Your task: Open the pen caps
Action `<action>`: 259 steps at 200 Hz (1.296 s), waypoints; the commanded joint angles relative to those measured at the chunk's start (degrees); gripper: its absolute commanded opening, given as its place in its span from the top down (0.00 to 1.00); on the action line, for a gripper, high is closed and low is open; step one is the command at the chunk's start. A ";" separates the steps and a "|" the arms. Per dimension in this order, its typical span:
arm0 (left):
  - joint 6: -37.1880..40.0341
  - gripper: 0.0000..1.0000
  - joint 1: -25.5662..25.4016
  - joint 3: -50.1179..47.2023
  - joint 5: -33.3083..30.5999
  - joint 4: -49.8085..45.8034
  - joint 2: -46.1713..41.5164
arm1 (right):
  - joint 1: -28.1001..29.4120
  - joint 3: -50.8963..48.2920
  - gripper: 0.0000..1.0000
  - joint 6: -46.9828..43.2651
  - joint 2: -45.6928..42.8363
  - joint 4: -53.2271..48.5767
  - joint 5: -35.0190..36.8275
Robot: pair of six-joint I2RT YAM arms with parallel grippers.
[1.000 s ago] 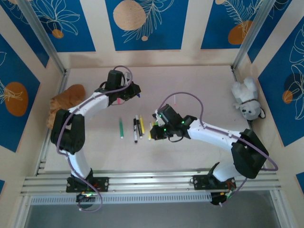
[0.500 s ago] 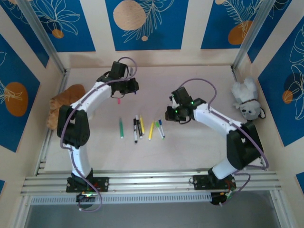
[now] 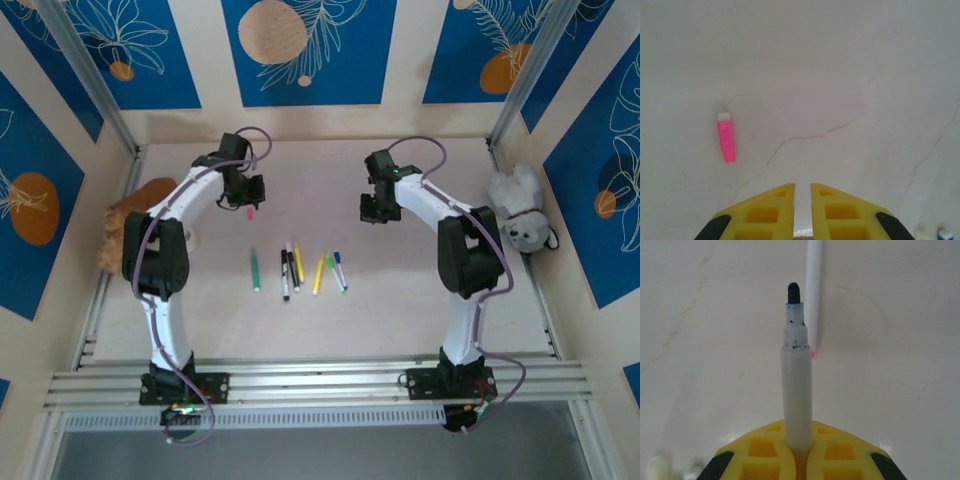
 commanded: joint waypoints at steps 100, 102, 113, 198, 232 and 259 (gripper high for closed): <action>1.63 1.00 1.77 -2.39 1.83 1.10 0.03 | -2.70 13.78 0.96 -4.76 12.12 -10.45 5.86; 1.64 1.00 1.79 -2.42 1.90 1.14 0.05 | -2.75 13.87 0.95 -4.80 12.24 -10.48 5.90; 1.81 1.00 1.79 -2.51 2.03 1.15 0.17 | -2.76 14.70 0.91 -5.02 13.10 -11.27 5.97; 2.01 1.00 1.94 -4.27 2.95 2.43 -0.53 | -1.73 16.47 0.70 -4.36 14.50 -12.08 6.15; 1.90 1.00 2.05 -4.28 3.15 2.73 -0.75 | -1.09 16.13 0.68 -3.91 14.21 -12.44 6.52; 2.18 1.00 2.22 -2.83 2.53 1.46 -0.44 | -0.74 14.24 0.68 -2.65 12.37 -11.57 7.19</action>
